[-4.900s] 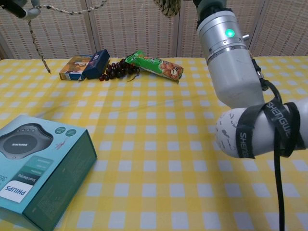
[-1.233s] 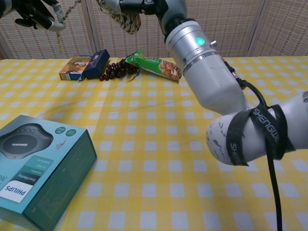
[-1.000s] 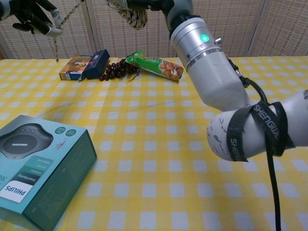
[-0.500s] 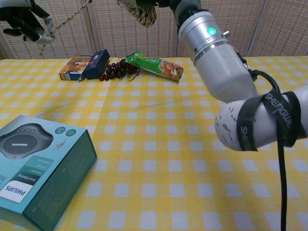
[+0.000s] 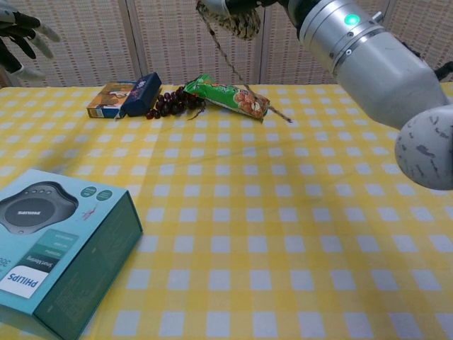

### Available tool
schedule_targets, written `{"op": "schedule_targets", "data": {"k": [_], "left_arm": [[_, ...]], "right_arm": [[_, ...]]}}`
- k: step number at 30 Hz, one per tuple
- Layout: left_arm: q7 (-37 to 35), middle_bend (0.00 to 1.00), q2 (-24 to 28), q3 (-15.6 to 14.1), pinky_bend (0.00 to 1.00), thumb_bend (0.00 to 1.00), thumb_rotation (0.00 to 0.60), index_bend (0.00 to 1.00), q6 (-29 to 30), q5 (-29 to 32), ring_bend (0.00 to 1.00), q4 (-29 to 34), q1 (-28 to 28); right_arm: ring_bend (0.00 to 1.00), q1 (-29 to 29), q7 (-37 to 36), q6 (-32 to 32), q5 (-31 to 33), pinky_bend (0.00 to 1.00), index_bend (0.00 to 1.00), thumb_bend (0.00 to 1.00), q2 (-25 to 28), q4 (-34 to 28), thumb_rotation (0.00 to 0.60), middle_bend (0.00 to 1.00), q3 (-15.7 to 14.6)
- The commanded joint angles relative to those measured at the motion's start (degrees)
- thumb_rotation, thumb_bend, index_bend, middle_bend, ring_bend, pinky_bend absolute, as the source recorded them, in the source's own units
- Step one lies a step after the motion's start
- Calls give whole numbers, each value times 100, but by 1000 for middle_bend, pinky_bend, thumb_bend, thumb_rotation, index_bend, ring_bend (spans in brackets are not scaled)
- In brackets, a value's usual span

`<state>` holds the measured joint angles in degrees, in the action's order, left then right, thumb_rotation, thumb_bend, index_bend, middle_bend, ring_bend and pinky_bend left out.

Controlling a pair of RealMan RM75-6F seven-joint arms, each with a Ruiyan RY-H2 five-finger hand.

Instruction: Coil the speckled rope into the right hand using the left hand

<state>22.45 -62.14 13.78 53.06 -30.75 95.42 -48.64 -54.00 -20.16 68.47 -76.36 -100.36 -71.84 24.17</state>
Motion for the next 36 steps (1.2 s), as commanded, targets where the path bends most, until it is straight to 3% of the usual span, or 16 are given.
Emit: {"op": "schedule_targets", "data": {"k": [1,7,14,25,36], "left_arm": [[-64,200,-120,-94,355,338,600,110,416,-421,194,-168,172],[-581,200,-602,-401,352,332,600,186,1358,-1756,195,-954,748],[-1213,200,-701,-664,349,327,600,217,1949,-2629,195,-1351,1405],[-1364,200,-410,-1093,304,326,600,247,2610,-3213,194,-901,2417],[-1491,200,-328,-1176,298,324,600,256,3433,-3778,193,-596,3178]], "right_arm": [[553,206,181,-26,7,599,926,383,265,-282,600,714,-141],[553,576,320,-33,3,599,926,390,806,-790,600,714,-350],[553,882,380,56,-52,599,926,394,1274,-1176,600,714,-457],[553,1282,473,251,-194,599,927,400,1862,-1643,600,714,-586],[553,1473,389,335,-259,599,927,405,2051,-1811,600,714,-621]]}}
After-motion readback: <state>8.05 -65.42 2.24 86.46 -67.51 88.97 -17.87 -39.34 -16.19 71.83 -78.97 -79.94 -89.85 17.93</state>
